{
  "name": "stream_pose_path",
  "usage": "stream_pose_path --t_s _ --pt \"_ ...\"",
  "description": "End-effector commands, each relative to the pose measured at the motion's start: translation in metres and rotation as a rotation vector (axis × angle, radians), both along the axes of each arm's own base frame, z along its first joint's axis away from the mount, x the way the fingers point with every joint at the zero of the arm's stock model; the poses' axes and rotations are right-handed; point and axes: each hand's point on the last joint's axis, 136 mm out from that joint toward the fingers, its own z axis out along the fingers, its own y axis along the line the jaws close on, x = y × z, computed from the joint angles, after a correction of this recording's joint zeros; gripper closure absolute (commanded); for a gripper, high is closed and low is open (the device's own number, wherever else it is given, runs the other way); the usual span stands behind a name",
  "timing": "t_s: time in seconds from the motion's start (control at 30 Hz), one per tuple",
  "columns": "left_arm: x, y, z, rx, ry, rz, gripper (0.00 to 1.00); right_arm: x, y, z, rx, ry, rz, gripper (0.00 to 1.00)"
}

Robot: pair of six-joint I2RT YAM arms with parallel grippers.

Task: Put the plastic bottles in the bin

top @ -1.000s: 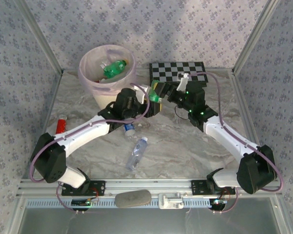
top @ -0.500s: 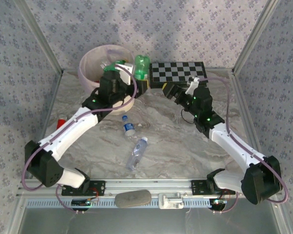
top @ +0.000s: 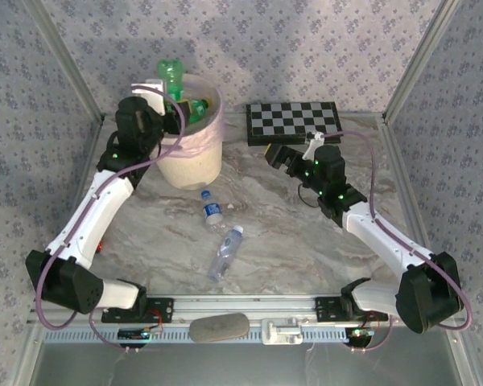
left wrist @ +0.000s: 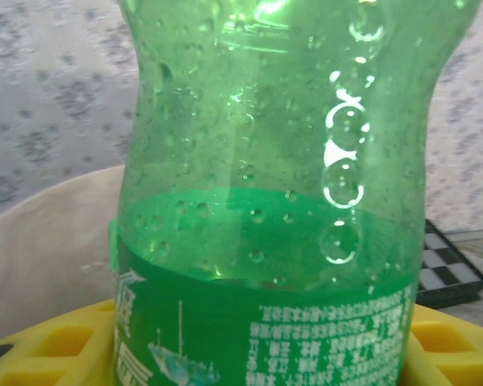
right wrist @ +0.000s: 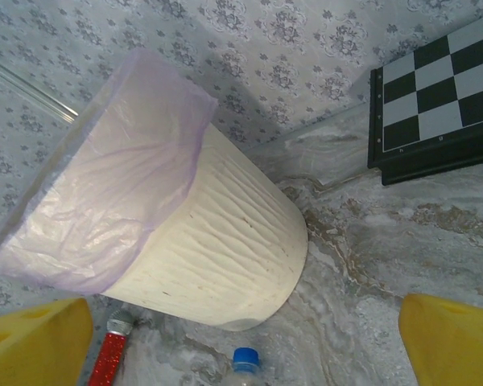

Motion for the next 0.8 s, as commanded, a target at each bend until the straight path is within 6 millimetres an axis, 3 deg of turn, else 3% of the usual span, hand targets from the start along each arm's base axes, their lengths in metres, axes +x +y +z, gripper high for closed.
stream_pose_path --t_s 0.0,0.37,0.67,0.77 --pt "0.01 0.022 0.008 0.021 0.017 0.058 0.46 -0.003 -0.008 -0.009 -0.049 0.004 -0.015 0.01" --pt "0.041 0.066 -0.024 0.138 0.234 0.2 0.44 -0.005 -0.012 -0.014 -0.069 0.016 -0.027 0.01" --pt "0.051 0.068 -0.045 0.15 0.33 0.196 0.37 -0.005 -0.013 -0.014 -0.07 0.017 -0.035 0.01" --pt "0.049 0.067 -0.042 0.138 0.325 0.193 0.25 -0.004 -0.013 -0.015 -0.072 0.019 -0.034 0.01"
